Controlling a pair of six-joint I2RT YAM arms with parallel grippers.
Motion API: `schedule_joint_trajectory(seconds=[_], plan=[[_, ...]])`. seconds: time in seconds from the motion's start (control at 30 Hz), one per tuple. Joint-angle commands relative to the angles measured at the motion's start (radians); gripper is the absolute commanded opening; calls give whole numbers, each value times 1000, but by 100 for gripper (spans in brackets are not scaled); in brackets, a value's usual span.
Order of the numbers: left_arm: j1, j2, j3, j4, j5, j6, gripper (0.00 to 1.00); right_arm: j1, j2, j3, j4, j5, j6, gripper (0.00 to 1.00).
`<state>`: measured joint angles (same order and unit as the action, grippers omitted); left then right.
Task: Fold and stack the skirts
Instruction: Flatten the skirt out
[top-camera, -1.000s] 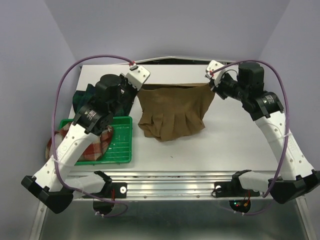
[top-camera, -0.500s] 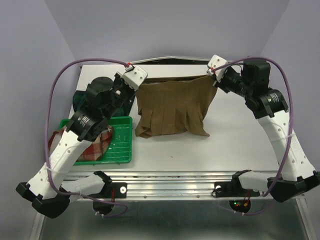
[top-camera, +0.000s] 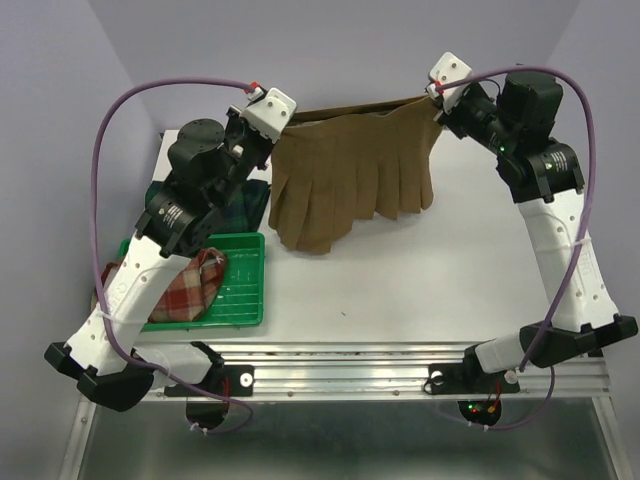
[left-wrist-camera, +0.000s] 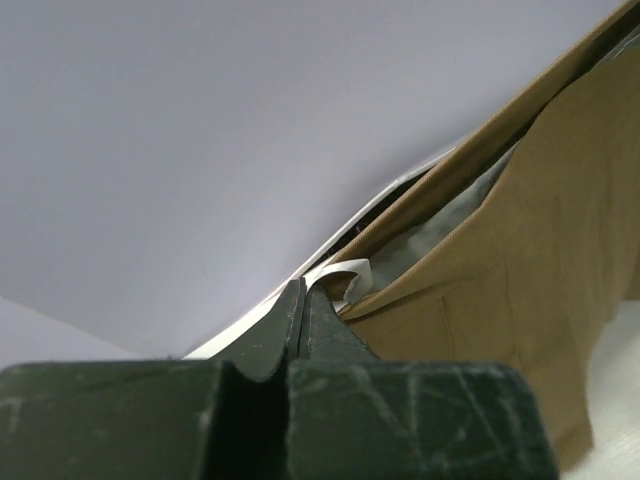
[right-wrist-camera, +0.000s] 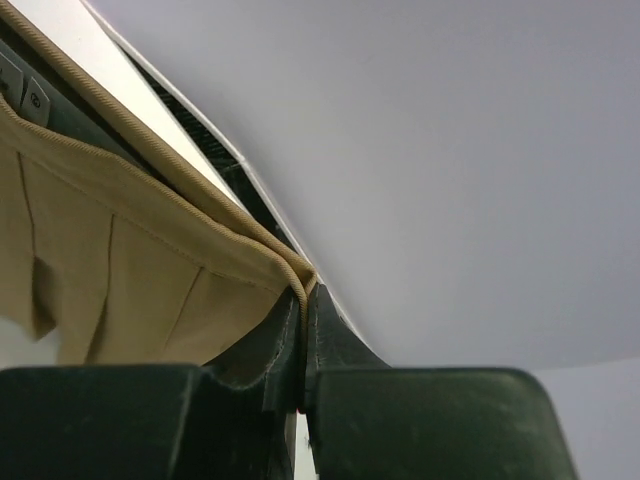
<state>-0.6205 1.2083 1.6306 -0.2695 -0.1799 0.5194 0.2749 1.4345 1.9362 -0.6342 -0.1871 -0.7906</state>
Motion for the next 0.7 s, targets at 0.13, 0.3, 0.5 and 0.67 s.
schedule_joint_trajectory(seconds=[0.13, 0.3, 0.5, 0.67], plan=[[2, -104, 35, -22, -113, -22, 0, -77, -166, -97, 54, 239, -71, 1], [2, -84, 101, -36, -116, -36, 0, -77, -140, -13, 48, 258, -76, 1], [2, -66, 84, -22, -121, -24, 0, -77, -118, -66, 77, 259, -88, 1], [2, 11, 35, 26, -136, 25, 0, -77, -66, -158, 169, 271, -85, 1]])
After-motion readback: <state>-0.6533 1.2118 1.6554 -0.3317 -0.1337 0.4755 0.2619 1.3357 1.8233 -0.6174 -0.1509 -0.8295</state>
